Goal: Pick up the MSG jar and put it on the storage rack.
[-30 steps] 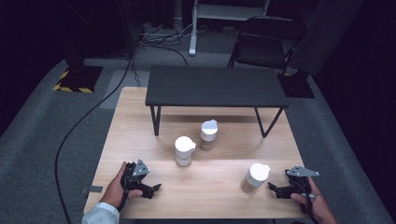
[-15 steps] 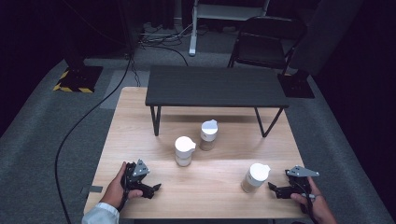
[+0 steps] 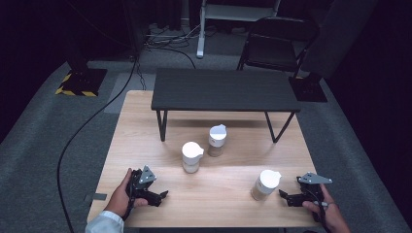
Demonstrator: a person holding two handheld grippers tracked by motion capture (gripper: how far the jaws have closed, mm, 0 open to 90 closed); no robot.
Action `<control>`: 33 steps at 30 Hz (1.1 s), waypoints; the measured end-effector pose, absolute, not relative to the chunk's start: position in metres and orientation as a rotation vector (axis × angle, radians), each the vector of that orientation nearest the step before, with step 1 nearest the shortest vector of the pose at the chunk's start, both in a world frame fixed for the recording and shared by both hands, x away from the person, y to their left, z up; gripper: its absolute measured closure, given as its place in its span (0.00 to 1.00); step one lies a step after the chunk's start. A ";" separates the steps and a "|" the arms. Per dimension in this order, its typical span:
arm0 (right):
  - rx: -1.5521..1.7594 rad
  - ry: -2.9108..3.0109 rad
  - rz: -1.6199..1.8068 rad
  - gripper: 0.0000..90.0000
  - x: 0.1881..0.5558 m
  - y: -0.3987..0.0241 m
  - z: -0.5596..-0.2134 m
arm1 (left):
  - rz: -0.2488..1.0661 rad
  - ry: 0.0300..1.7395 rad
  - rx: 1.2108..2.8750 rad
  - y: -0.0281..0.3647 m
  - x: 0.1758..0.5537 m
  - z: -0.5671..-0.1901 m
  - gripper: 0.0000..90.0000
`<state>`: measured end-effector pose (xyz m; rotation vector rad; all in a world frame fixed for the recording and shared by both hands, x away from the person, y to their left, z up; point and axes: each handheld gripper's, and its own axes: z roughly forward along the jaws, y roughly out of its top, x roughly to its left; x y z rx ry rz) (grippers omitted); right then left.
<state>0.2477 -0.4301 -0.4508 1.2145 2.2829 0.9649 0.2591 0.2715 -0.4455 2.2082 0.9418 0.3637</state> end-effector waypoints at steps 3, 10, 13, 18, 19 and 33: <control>1.215 2.283 0.965 0.00 0.248 -0.430 -0.451 | 0.392 0.945 2.182 0.271 0.254 -0.444 0.01; 1.214 2.283 0.965 0.00 0.248 -0.430 -0.451 | 0.400 0.930 2.152 0.269 0.249 -0.441 0.02; 1.215 2.283 0.965 0.00 0.248 -0.430 -0.451 | 0.400 0.924 2.139 0.269 0.248 -0.440 0.02; 1.214 2.283 0.965 0.00 0.248 -0.430 -0.451 | 0.415 0.917 2.119 0.269 0.244 -0.438 0.02; 1.214 2.283 0.965 0.00 0.248 -0.430 -0.451 | 0.419 0.918 2.113 0.269 0.243 -0.438 0.02; 1.215 2.283 0.965 0.00 0.248 -0.430 -0.451 | 0.458 0.893 2.054 0.273 0.231 -0.431 0.01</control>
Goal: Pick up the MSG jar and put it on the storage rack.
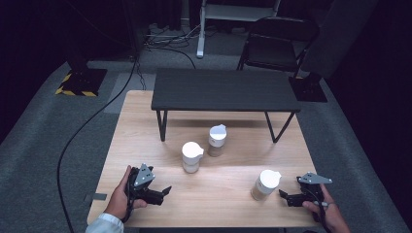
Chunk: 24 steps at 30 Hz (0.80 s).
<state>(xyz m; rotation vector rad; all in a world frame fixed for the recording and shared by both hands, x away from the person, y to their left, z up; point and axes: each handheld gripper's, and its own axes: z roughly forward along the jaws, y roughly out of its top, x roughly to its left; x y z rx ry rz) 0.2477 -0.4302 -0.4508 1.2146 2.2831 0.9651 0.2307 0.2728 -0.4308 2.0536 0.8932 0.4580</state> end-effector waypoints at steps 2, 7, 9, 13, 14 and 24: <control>1.214 2.283 0.965 0.00 0.248 -0.430 -0.451 | 0.462 0.893 2.050 0.273 0.230 -0.430 0.01; 1.214 2.283 0.965 0.00 0.248 -0.430 -0.451 | 0.474 0.879 2.031 0.274 0.226 -0.428 0.01; 1.215 2.283 0.965 0.00 0.248 -0.430 -0.451 | 0.473 0.874 2.022 0.274 0.225 -0.427 0.01; 1.214 2.283 0.965 0.00 0.248 -0.430 -0.451 | 0.467 0.864 2.024 0.272 0.226 -0.427 0.01; 1.214 2.283 0.965 0.00 0.248 -0.430 -0.451 | 0.467 0.864 2.024 0.272 0.226 -0.427 0.01; 1.215 2.283 0.965 0.00 0.248 -0.430 -0.451 | 0.474 0.847 2.033 0.265 0.229 -0.424 0.01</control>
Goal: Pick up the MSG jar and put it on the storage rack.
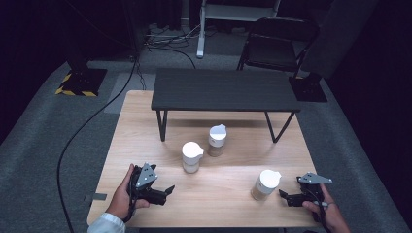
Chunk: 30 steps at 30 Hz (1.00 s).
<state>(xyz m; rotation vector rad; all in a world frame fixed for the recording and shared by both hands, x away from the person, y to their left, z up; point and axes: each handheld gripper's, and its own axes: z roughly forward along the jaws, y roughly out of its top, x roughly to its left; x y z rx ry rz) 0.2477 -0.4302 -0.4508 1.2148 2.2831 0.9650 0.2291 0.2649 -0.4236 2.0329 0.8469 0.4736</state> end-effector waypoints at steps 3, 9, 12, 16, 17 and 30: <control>1.215 2.283 0.965 0.00 0.248 -0.430 -0.451 | 0.474 0.840 2.044 0.263 0.232 -0.422 0.01; 1.214 2.283 0.965 0.00 0.248 -0.430 -0.451 | 0.470 0.833 2.049 0.260 0.238 -0.420 0.01; 1.215 2.283 0.965 0.00 0.248 -0.430 -0.451 | 0.456 0.834 2.045 0.259 0.242 -0.420 0.01; 1.215 2.283 0.965 0.00 0.248 -0.430 -0.451 | 0.456 0.832 2.055 0.256 0.249 -0.420 0.01; 1.214 2.283 0.965 0.00 0.248 -0.430 -0.451 | 0.452 0.831 2.054 0.255 0.251 -0.420 0.01; 1.214 2.283 0.965 0.00 0.247 -0.430 -0.451 | 0.412 0.815 2.062 0.243 0.273 -0.420 0.01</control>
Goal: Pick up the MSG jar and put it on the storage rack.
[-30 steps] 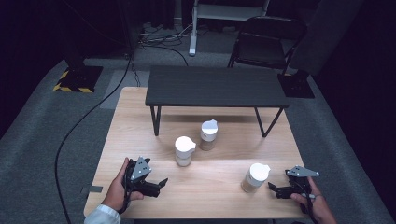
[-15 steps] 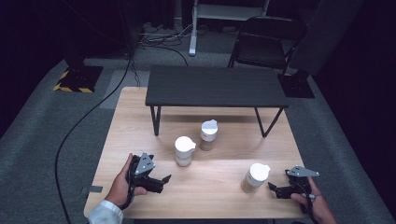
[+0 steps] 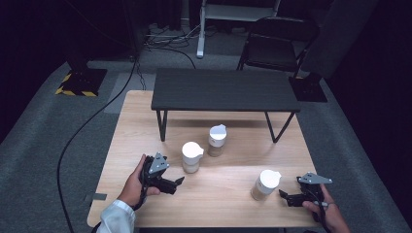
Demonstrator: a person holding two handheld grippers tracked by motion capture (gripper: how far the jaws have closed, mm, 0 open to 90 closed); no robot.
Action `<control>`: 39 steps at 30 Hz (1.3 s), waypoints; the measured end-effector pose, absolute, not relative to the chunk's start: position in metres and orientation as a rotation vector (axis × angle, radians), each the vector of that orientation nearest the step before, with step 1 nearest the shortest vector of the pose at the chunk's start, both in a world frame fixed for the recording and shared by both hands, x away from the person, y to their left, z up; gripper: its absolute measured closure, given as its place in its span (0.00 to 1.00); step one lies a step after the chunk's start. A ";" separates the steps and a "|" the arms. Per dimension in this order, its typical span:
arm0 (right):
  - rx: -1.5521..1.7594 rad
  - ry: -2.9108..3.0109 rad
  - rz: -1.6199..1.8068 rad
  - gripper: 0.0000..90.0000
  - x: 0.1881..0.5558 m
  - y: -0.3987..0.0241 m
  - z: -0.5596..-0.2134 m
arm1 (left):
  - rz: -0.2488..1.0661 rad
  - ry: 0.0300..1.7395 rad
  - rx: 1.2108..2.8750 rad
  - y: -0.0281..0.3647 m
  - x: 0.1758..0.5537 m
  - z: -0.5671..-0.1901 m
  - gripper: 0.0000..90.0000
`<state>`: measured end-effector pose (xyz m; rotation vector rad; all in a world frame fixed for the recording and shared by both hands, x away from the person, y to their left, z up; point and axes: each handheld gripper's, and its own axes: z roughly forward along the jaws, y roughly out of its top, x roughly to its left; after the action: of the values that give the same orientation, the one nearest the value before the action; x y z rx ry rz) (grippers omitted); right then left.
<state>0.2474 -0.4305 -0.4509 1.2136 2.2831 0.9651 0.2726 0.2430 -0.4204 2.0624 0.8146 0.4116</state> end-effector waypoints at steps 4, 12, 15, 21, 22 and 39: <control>1.213 2.283 0.965 0.00 0.247 -0.430 -0.451 | 0.408 0.814 2.066 0.240 0.277 -0.421 0.01; 1.213 2.283 0.965 0.00 0.247 -0.431 -0.451 | 0.407 0.800 2.061 0.229 0.286 -0.422 0.01; 1.214 2.283 0.965 0.00 0.247 -0.431 -0.451 | 0.399 0.798 2.056 0.227 0.289 -0.422 0.01; 1.213 2.283 0.965 0.00 0.247 -0.431 -0.451 | 0.389 0.796 2.046 0.222 0.295 -0.424 0.01; 1.213 2.283 0.965 0.00 0.247 -0.431 -0.451 | 0.387 0.795 2.046 0.221 0.297 -0.424 0.01; 1.213 2.283 0.965 0.00 0.247 -0.431 -0.451 | 0.361 0.816 2.018 0.214 0.313 -0.430 0.01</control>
<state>0.2474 -0.4305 -0.4508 1.2134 2.2831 0.9648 0.3126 0.2136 -0.4297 2.0183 0.8159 0.3605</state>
